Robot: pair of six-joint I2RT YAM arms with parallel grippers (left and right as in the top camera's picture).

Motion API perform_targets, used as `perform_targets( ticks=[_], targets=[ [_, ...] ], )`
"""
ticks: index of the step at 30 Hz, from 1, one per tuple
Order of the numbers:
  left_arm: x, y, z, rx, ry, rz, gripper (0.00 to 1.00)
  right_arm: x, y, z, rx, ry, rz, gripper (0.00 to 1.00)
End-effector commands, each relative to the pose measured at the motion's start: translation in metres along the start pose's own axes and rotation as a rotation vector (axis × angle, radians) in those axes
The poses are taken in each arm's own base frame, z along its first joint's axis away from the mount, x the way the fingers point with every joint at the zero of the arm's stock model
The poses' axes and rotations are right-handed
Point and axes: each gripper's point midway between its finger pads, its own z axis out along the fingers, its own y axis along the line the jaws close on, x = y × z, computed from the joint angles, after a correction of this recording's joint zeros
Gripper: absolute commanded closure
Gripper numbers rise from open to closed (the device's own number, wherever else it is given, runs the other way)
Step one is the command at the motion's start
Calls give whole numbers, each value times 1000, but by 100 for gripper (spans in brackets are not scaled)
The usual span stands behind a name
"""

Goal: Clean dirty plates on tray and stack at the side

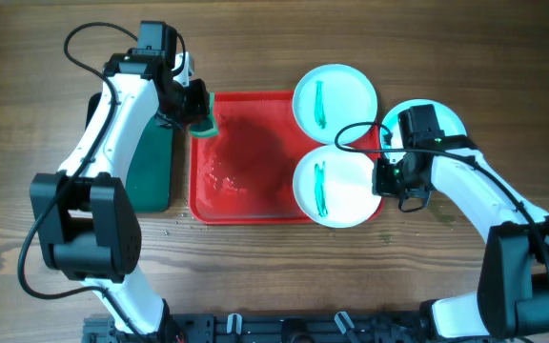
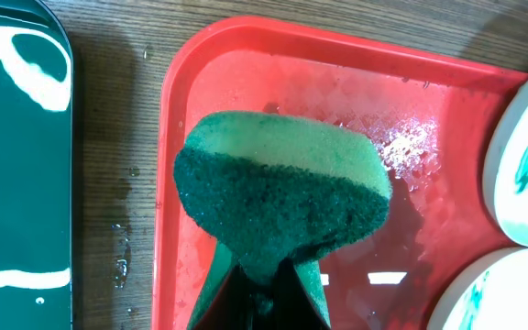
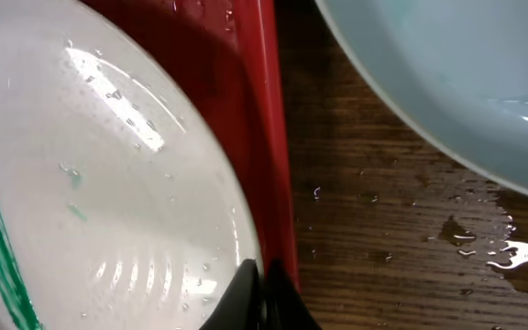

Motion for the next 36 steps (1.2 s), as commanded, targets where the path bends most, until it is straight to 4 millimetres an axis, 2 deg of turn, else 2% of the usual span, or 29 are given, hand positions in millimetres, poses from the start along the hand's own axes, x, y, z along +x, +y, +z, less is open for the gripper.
perform_targets(
  ticks=[1, 5, 7, 9, 11, 14, 18, 24, 26, 30, 32, 34, 36],
  targets=[
    [-8, -5, -12, 9, -40, -2, 96, -9, 6, -15, -6, -15, 1, 96],
    [-8, -6, -12, 9, -40, -2, 96, -13, 21, -44, -38, -39, -46, 96],
    [-8, -6, -12, 9, -40, -2, 96, -17, 44, -55, -87, -66, -73, 96],
    [-8, -6, -12, 9, -40, -2, 96, -24, 68, -54, -108, -107, -21, 96],
    [-8, -6, -12, 9, -40, -2, 96, -32, 85, -45, -75, -160, 93, 96],
    [-8, -6, -12, 9, -40, -2, 96, -34, 122, -15, -87, -182, 196, 95],
    [-8, -5, -12, 9, -40, -2, 96, -28, 151, 26, -92, -128, 212, 96],
    [-8, -5, -12, 9, -40, -2, 96, -33, 180, 61, -115, -55, 163, 96],
    [-8, -5, -12, 9, -40, -2, 96, -33, 191, 67, -178, -22, 104, 89],
    [-6, -6, -11, 8, -34, -1, 96, -37, 195, 70, -202, -31, 81, 79],
    [-3, -6, -8, 7, -24, 2, 96, -41, 197, 70, -214, -45, 77, 82],
    [4, -6, -3, 3, -5, 13, 96, -41, 198, 70, -215, -46, 74, 94],
    [13, -7, 7, 1, 16, 88, 96, -40, 200, 70, -226, -40, 46, 96]
  ],
)
